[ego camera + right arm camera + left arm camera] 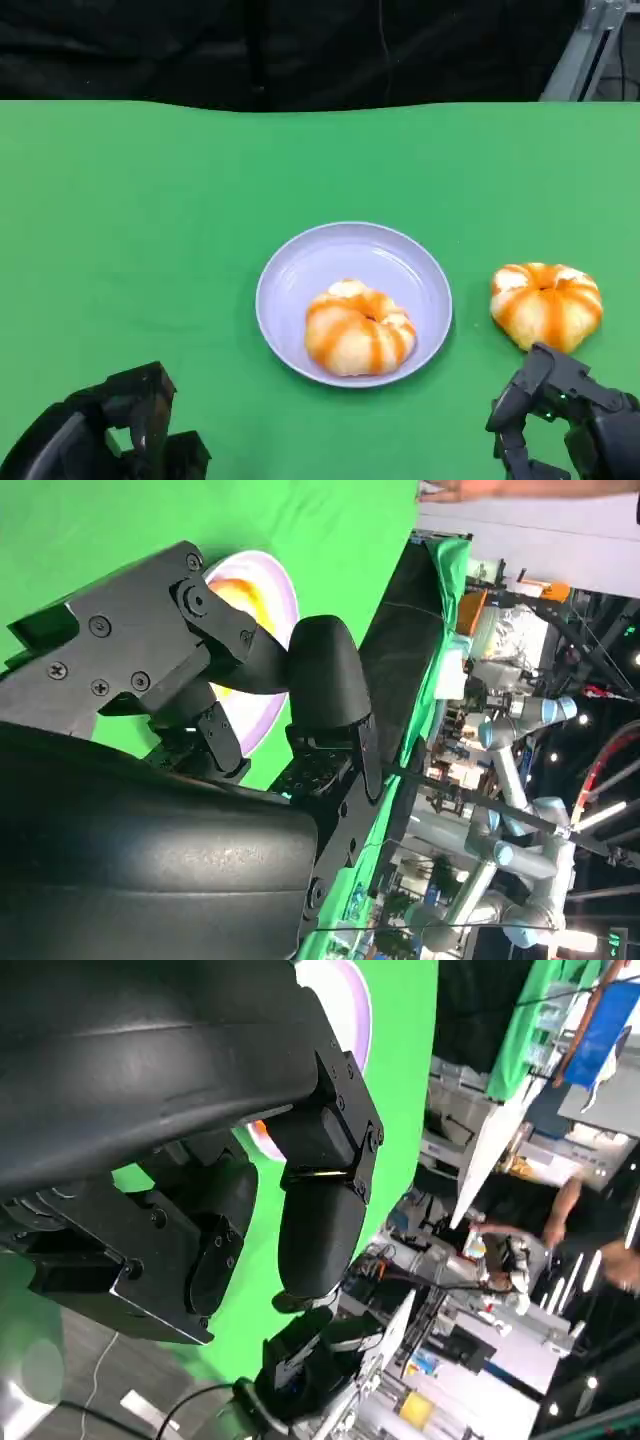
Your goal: Grasp the bread from the table and place it into the plate.
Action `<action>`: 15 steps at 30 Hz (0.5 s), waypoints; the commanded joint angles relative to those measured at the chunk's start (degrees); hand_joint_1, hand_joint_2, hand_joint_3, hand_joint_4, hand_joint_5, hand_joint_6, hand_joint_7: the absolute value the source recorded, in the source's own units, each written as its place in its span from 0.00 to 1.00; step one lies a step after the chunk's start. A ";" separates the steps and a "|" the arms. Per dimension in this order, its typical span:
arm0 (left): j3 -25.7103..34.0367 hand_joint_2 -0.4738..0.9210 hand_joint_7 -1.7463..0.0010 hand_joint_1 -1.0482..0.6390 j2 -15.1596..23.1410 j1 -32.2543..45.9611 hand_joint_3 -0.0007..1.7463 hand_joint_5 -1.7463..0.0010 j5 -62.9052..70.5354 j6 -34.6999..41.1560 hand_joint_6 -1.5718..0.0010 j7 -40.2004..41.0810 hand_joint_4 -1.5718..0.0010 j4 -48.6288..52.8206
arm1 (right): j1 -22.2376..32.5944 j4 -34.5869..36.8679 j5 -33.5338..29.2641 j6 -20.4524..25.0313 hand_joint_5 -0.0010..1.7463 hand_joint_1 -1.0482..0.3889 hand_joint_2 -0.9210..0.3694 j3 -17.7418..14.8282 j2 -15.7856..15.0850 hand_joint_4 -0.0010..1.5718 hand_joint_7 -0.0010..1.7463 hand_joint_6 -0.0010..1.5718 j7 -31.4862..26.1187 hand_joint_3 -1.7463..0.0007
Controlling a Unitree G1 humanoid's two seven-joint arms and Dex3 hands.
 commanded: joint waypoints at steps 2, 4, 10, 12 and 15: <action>0.32 0.74 0.00 0.70 0.56 0.00 0.99 0.00 0.33 0.70 0.41 1.13 0.32 -1.51 | 0.76 -1.26 0.33 -0.02 1.00 0.64 0.29 -0.13 -0.46 0.52 0.91 0.46 0.05 0.34; 0.28 0.74 0.00 0.70 0.44 -0.05 1.00 0.00 0.32 0.58 0.41 1.10 0.32 -1.54 | 1.01 -1.57 0.19 0.15 1.00 0.64 0.29 -0.13 -0.41 0.52 0.91 0.46 -0.04 0.34; 0.40 0.74 0.00 0.71 0.45 -0.20 1.00 0.00 -0.48 2.14 0.40 2.32 0.30 -2.63 | 0.95 -1.36 0.59 -0.45 1.00 0.64 0.29 -0.05 -0.37 0.52 0.91 0.46 0.11 0.34; 0.47 0.74 0.00 0.71 0.28 0.01 1.00 0.00 -0.38 2.06 0.39 2.35 0.30 -2.92 | 1.28 -1.88 0.19 0.01 1.00 0.63 0.29 0.05 -0.33 0.52 0.91 0.45 0.00 0.33; 0.57 0.75 0.00 0.72 0.09 0.08 1.00 0.00 -0.32 1.74 0.39 2.01 0.29 -2.89 | 1.51 -2.09 0.29 0.20 1.00 0.64 0.29 0.13 -0.23 0.52 0.91 0.46 -0.05 0.33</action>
